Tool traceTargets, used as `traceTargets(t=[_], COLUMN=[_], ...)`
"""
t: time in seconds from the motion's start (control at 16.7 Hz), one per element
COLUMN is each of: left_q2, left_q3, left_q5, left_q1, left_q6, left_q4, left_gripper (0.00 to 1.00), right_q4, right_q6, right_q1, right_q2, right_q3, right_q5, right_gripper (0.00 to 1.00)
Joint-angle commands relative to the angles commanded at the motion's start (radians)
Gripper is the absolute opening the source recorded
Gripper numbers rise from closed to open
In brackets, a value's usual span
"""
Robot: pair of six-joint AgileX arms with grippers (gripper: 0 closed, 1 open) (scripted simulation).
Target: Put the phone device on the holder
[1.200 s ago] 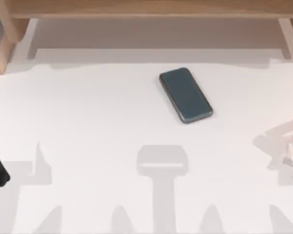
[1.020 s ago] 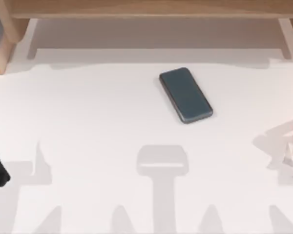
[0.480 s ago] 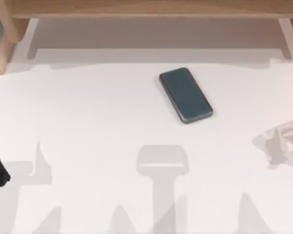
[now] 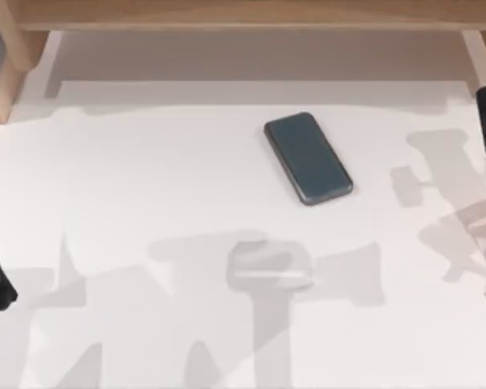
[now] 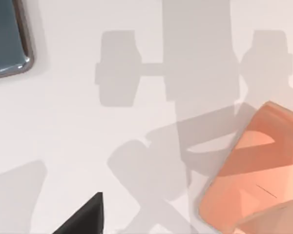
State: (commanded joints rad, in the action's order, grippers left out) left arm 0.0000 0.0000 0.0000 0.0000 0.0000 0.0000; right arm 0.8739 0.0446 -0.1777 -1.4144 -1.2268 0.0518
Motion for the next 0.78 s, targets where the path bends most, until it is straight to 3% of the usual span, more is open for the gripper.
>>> traceTargets(t=[0.42,0.78], left_q2=[0.0,0.0], left_q3=[0.0,0.0], left_q5=[0.0,0.0], left_q1=[0.0,0.0], left_q6=[0.0,0.0], left_q4=[0.0,0.0], left_gripper=[1.0,1.0], right_q4=[0.398,0.525], right_q6=[0.026,0.057], right_q1=[-0.142,-0.243], right_q2=[-0.737,-1.121], right_q3=[-0.675,-1.179], right_q5=[0.014,-0.011], right_gripper=[1.0,1.0])
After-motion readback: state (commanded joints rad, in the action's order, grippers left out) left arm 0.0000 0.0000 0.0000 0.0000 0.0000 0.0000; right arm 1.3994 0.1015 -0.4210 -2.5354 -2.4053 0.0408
